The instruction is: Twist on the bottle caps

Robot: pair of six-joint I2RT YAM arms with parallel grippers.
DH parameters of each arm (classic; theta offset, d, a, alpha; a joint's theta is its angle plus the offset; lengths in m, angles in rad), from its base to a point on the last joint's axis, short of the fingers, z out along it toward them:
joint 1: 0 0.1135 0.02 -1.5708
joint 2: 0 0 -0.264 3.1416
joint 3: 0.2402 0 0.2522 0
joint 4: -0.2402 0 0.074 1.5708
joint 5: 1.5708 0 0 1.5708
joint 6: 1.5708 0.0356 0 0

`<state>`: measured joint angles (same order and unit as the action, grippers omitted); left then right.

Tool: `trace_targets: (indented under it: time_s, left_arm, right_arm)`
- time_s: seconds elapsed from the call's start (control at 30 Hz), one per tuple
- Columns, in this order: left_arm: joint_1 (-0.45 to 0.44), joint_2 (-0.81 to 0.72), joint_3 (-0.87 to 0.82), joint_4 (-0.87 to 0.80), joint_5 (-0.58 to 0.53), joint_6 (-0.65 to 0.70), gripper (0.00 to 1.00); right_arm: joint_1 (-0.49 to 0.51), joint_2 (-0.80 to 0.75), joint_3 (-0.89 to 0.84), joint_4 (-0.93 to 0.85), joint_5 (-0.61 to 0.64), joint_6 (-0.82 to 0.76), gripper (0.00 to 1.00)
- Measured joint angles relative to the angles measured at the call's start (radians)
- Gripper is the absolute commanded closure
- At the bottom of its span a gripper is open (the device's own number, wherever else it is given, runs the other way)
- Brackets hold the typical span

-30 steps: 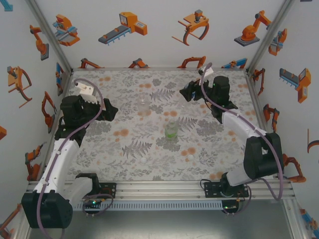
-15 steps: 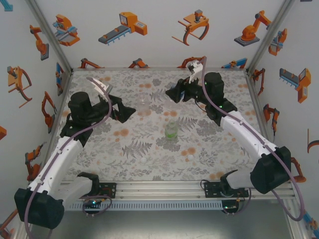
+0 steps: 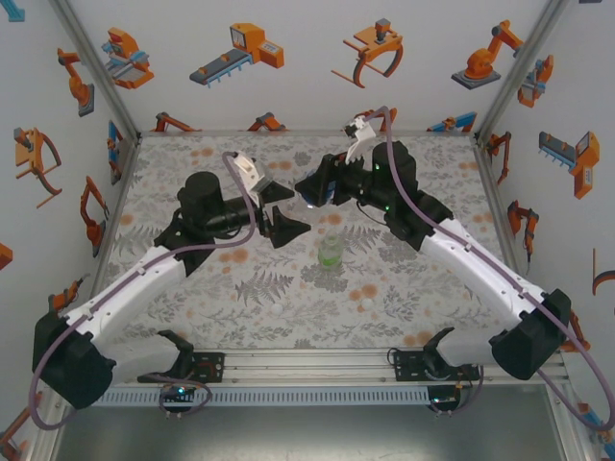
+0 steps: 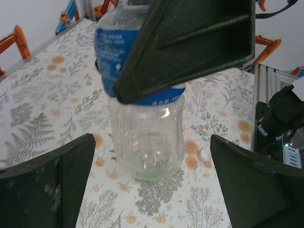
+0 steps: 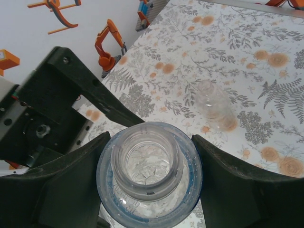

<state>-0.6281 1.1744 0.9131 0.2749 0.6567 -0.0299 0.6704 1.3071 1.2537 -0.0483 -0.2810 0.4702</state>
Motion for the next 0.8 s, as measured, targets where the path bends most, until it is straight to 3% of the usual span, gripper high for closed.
trace_targets:
  time_s: [0.37, 0.8]
  left_arm:
    - [-0.032, 0.096, 0.026, 0.150, 0.027, -0.050, 0.24]
    - [-0.033, 0.137, 0.042, 0.231, 0.100, -0.100, 0.35]
  right_arm:
    - [0.028, -0.051, -0.007, 0.027, 0.006, 0.032, 0.67]
    - [0.034, -0.066, -0.013, 0.071, 0.009, 0.039, 0.68]
